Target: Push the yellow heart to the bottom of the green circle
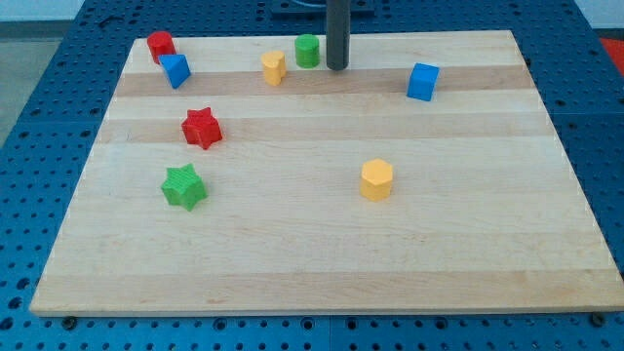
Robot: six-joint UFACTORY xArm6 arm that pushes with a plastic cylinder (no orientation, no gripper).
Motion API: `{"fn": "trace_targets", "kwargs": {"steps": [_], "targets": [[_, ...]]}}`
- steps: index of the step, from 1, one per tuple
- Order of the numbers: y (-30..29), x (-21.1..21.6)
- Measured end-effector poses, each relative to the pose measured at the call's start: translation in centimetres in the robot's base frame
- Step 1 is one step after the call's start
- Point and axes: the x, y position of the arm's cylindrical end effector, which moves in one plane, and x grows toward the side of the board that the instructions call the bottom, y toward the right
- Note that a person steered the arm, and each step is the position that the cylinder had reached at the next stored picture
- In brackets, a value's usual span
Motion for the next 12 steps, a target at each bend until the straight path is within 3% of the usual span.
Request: {"fn": "trace_targets", "kwargs": {"steps": [1, 4, 6, 10, 12], "targets": [[0.0, 0.3], [-1.2, 12.2], [-8.6, 9.6], [-18.0, 4.0], [-16.8, -0.4]]}}
